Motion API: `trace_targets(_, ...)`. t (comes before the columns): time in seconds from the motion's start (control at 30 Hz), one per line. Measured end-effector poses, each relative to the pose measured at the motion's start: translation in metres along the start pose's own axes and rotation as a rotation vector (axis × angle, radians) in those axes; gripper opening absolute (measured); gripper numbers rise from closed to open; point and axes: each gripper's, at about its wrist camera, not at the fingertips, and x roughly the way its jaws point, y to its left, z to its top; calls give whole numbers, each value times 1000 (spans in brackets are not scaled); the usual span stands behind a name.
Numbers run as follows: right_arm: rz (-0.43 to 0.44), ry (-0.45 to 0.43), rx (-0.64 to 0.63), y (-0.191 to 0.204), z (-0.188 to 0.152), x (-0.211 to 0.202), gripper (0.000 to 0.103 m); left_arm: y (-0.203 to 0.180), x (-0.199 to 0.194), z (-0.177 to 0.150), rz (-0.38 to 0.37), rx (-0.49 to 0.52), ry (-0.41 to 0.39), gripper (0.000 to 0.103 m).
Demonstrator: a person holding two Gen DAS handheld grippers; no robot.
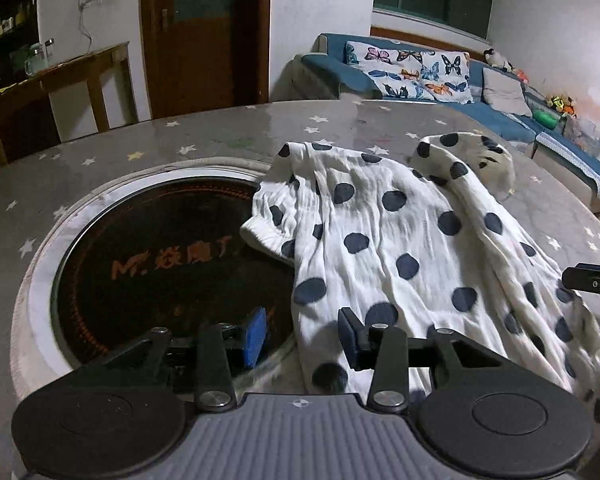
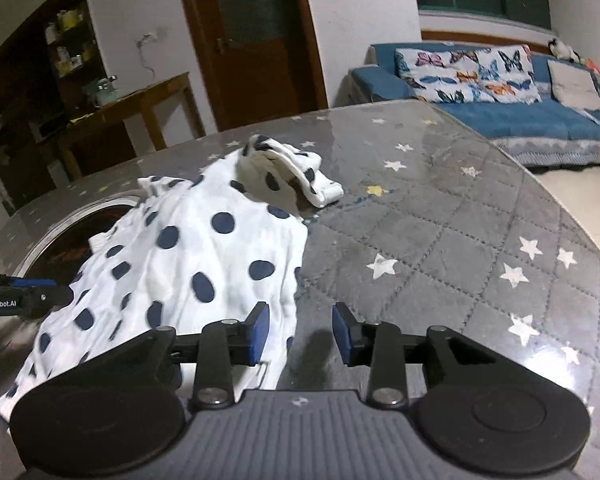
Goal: Fold clothes
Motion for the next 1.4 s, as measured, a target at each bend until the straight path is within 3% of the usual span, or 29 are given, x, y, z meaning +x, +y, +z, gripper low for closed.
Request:
trace_targets(0.1, 4, 12, 6, 0, 0, 8, 34, -2, 8, 1, -12, 4, 8, 41)
trace_targets(0.2, 9, 11, -7, 4, 0, 9, 33, -3, 9, 2, -31, 7, 1, 30)
trace_targets(0.27, 17, 14, -9, 7, 1, 11, 25, -4, 9, 2, -46, 11, -3, 14)
trace_targets(0.33, 21, 14, -11, 9, 1, 12, 12, -6, 8, 2, -50, 21, -11, 7)
trace_targets(0.43, 8, 3, -15, 12, 0, 11, 5, -9, 4, 1, -35, 34, -24, 4)
trace_targets(0.7, -95, -66, -33, 4, -3, -12, 4, 11, -21, -8, 39, 3, -59, 3)
trace_targets(0.93, -163, -60, -18, -8, -22, -31, 4, 24, -41, -28, 71, -21, -40, 3)
trace_targets(1.17, -150, -21, -15, -6, -37, -36, 4, 30, -49, -46, 72, -20, -7, 3)
trace_targets(1.4, -121, -15, -67, -4, -19, -45, 12, 27, -60, -35, 57, 13, -35, 9)
